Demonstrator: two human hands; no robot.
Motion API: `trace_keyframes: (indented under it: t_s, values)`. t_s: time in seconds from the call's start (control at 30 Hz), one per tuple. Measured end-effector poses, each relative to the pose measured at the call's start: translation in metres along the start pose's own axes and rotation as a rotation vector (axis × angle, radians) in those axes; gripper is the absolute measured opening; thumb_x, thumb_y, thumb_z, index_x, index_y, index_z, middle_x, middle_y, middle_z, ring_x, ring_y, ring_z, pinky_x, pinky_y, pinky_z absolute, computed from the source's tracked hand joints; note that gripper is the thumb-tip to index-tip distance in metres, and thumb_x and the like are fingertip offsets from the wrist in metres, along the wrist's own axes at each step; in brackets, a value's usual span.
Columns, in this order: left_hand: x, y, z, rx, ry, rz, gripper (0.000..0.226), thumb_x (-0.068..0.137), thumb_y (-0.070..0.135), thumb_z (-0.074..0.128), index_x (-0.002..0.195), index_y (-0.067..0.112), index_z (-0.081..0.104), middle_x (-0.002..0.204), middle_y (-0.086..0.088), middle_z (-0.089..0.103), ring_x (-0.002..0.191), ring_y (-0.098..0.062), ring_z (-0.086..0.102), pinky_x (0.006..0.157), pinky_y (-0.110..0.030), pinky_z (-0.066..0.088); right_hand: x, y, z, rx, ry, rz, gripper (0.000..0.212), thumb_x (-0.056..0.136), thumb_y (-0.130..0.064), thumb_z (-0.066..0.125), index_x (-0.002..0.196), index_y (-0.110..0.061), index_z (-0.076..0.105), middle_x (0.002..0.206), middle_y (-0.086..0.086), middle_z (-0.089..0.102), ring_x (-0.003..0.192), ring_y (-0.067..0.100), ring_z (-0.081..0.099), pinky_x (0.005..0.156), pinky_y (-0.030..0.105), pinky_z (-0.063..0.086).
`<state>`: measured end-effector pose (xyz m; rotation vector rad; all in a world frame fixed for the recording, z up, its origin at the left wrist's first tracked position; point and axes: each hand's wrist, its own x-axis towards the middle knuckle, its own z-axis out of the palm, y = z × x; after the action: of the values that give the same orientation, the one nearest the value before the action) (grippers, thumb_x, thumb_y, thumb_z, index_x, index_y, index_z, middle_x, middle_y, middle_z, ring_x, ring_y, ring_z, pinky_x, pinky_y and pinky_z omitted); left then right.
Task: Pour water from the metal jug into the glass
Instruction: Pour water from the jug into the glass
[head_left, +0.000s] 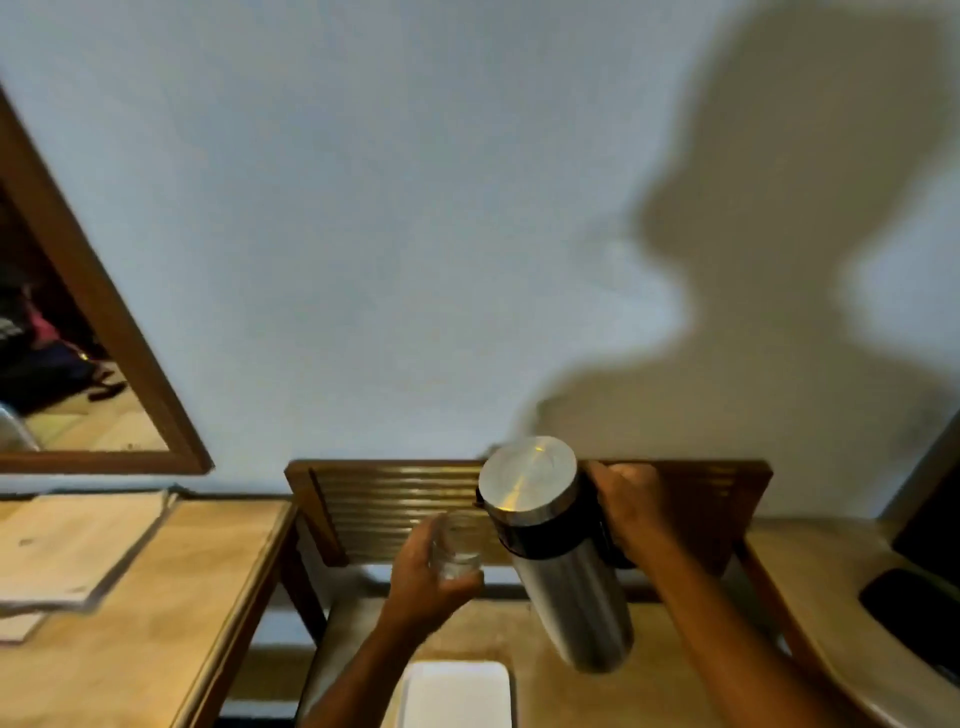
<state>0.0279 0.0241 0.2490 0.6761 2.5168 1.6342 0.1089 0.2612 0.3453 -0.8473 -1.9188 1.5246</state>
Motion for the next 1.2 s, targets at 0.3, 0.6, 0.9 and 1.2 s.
trace_keyframes:
  t_s: [0.3, 0.6, 0.9, 1.2]
  values:
    - [0.039, 0.104, -0.058, -0.14, 0.059, 0.165, 0.062, 0.055, 0.043, 0.084, 0.106, 0.055, 0.051, 0.105, 0.005, 0.064, 0.088, -0.015, 0.069, 0.065, -0.028, 0.061, 0.013, -0.206, -0.001, -0.527, -0.082, -0.495, 0.04, 0.068, -0.049, 0.064, 0.051, -0.012, 0.064, 0.045, 0.0, 0.064, 0.049, 0.021, 0.063, 0.048, 0.034, 0.049]
    - [0.052, 0.144, -0.078, -0.158, 0.056, 0.231, 0.065, 0.054, 0.044, 0.082, 0.105, 0.062, 0.045, 0.111, 0.014, 0.06, 0.093, -0.015, 0.066, 0.054, -0.009, 0.052, 0.004, -0.273, 0.008, -0.839, -0.067, -0.667, 0.038, 0.061, -0.05, 0.057, 0.05, -0.014, 0.058, 0.045, -0.003, 0.055, 0.042, 0.016, 0.052, 0.045, 0.025, 0.04]
    - [0.057, 0.153, -0.089, -0.13, 0.069, 0.258, 0.063, 0.054, 0.042, 0.081, 0.106, 0.051, 0.048, 0.107, 0.012, 0.061, 0.088, -0.018, 0.066, 0.058, -0.008, 0.052, 0.006, -0.285, 0.019, -0.909, -0.067, -0.768, 0.035, 0.065, -0.048, 0.057, 0.048, -0.017, 0.052, 0.044, -0.004, 0.05, 0.043, 0.016, 0.048, 0.045, 0.026, 0.04]
    - [0.065, 0.148, -0.089, -0.092, 0.089, 0.252, 0.068, 0.053, 0.039, 0.084, 0.113, 0.033, 0.052, 0.101, 0.009, 0.06, 0.084, -0.018, 0.066, 0.06, -0.012, 0.054, 0.009, -0.294, 0.019, -0.946, -0.047, -0.84, 0.038, 0.07, -0.048, 0.057, 0.048, -0.018, 0.052, 0.044, -0.004, 0.051, 0.045, 0.015, 0.05, 0.048, 0.026, 0.04]
